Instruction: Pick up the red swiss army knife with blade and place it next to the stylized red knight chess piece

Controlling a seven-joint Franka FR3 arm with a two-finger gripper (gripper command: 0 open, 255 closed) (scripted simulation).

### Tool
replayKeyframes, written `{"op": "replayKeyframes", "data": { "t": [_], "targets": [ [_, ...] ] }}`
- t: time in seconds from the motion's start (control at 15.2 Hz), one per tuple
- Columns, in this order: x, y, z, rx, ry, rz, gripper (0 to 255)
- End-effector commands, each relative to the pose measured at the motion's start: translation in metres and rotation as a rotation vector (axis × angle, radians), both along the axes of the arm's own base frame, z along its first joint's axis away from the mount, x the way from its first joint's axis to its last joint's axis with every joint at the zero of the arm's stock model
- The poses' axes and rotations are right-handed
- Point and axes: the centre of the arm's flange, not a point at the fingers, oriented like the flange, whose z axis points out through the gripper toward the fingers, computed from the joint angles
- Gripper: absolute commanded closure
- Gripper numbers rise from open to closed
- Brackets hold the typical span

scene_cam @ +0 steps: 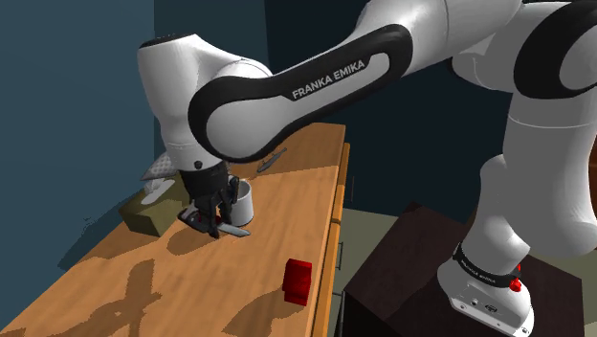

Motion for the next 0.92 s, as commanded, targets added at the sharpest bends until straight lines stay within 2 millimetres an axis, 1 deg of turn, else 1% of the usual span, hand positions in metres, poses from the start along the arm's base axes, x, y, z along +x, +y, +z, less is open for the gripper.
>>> {"op": "replayKeyframes", "data": {
  "t": [0.0, 0.86],
  "targets": [
    [0.000, 0.001, -0.010, 0.001, -0.001, 0.000, 255],
    [0.000, 0.001, -0.079, 0.001, -0.001, 0.000, 255]
  ]
}}
